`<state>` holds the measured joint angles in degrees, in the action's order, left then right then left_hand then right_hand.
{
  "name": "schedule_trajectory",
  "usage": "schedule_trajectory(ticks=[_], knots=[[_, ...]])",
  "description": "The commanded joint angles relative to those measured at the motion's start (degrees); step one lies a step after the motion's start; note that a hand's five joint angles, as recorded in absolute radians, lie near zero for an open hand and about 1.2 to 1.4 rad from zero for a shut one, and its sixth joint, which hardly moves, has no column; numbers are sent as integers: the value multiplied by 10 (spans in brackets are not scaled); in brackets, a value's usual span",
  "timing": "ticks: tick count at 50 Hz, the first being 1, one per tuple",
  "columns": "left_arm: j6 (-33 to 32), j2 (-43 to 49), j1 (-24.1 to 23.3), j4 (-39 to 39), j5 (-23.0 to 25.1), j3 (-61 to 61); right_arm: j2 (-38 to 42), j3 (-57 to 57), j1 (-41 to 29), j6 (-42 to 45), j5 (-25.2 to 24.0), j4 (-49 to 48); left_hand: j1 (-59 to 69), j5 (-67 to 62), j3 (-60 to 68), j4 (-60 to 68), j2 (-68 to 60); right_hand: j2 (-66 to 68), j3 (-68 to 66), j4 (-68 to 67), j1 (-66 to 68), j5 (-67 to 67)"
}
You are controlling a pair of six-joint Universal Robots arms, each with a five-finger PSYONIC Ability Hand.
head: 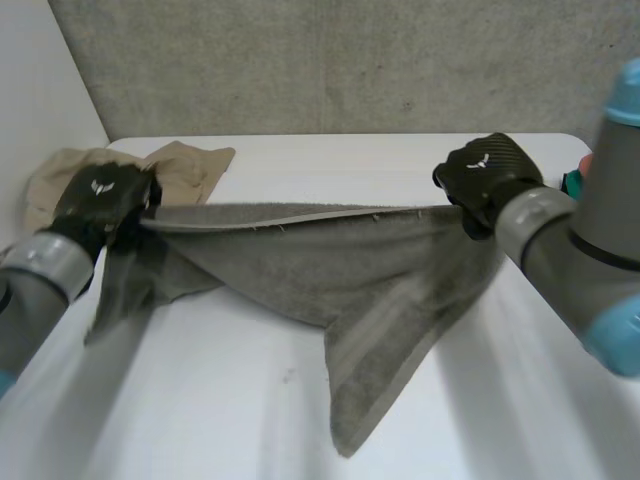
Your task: Fold the laundry.
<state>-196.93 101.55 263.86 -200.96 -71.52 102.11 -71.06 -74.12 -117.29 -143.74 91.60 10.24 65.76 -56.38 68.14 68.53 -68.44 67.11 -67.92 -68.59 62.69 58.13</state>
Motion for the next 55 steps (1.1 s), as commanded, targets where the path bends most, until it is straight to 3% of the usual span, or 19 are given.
schedule_trajectory(ticks=[1,8,14,29,35,40,41,42,43,55], knots=[[-32,132,-75,0,-5,-321,116,213,11,-39,5,-107,142,-136,119,115,-116,129,-121,-114,173,119],[-15,180,-78,-38,-29,-568,113,331,12,-66,15,-281,142,-136,119,115,-116,129,-121,-114,173,119],[6,178,-77,-59,-40,-583,88,314,14,-65,13,-292,142,-136,119,115,-116,129,-121,-114,173,119],[1,100,-76,-50,-29,-213,24,11,44,-61,-5,-189,142,-136,119,115,-116,129,-121,-114,173,119],[-29,130,-71,-61,-28,-86,28,-132,63,-59,-55,-194,136,-130,112,108,-109,129,-121,-114,173,119],[-85,167,-63,-65,-27,-36,52,-185,81,-58,-75,-196,-87,93,-111,-115,114,129,-121,-114,173,119],[-95,168,-60,-66,-28,-31,58,-192,85,-58,-74,-197,-163,169,-187,-190,190,129,-121,-114,173,119],[-115,169,-55,-66,-28,-25,59,-195,86,-58,-74,-198,-322,328,-346,-349,348,129,-121,-114,173,119],[-123,169,-52,-66,-29,-24,59,-197,87,-58,-74,-198,-372,378,-395,-399,398,129,-121,-114,173,119],[-150,175,40,-65,-31,-11,52,-205,120,-60,-77,-194,-386,392,-409,-413,412,129,-121,-114,173,119]])
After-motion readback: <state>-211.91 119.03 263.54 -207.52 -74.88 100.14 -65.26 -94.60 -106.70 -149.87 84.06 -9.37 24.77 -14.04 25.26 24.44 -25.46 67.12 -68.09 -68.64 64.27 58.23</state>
